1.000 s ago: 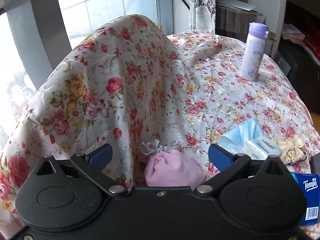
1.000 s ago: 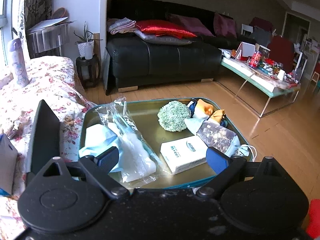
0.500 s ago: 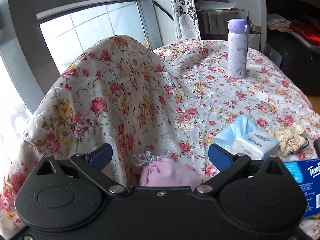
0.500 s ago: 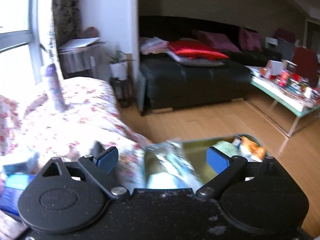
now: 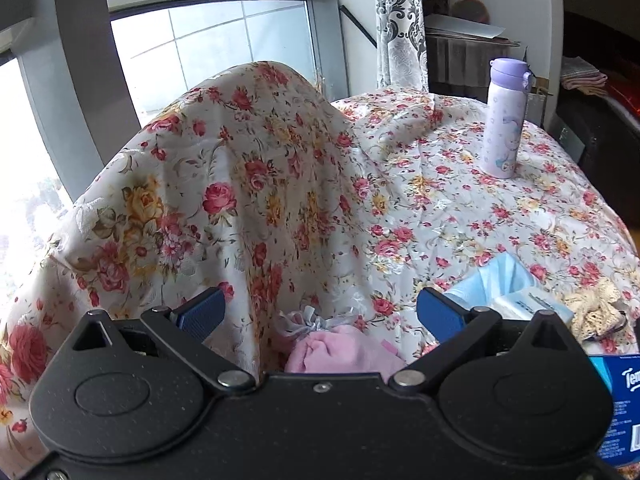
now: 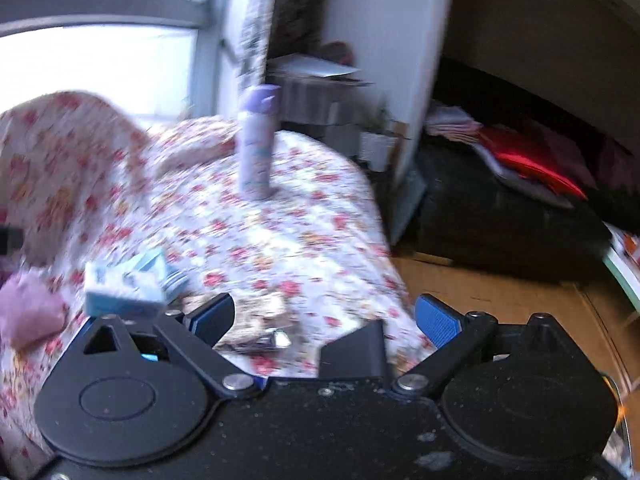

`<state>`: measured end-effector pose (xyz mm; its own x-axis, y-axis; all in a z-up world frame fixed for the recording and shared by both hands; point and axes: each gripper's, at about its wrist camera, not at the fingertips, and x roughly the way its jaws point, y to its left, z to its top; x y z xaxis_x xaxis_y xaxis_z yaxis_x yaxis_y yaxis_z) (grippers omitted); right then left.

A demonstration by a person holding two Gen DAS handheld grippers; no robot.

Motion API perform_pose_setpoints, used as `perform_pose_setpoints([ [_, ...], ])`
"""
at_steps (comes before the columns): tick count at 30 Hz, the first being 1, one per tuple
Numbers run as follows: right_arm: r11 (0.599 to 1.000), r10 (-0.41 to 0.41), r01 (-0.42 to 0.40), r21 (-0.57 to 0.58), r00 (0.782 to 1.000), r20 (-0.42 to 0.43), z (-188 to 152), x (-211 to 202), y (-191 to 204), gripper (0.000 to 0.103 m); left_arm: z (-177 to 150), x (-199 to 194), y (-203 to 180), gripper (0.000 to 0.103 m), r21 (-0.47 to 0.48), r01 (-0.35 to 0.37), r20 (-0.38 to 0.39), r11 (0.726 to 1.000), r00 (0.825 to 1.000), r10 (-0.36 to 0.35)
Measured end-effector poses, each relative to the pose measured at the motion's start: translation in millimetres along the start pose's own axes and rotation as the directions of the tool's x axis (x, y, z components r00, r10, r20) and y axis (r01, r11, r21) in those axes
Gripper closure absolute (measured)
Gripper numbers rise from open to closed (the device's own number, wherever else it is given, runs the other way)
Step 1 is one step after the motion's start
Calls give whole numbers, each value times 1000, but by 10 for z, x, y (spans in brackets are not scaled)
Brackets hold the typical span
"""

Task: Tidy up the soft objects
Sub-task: 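Move the right tool down toward the beige lace bow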

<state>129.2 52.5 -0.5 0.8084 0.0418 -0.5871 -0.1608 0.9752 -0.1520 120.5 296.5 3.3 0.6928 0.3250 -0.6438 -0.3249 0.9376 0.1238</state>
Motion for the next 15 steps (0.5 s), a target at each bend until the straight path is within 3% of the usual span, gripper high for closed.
perform_pose_setpoints([
  [6,987,40,-44,-152,999,-27,130,337,395,6,-10,52,-6,4,-10,-30,13,1000,999,30],
  [15,958,63,-98,-269,989,-136,209,811,733,6,-15,91,7,4,-37,-55,23,998,998,56],
])
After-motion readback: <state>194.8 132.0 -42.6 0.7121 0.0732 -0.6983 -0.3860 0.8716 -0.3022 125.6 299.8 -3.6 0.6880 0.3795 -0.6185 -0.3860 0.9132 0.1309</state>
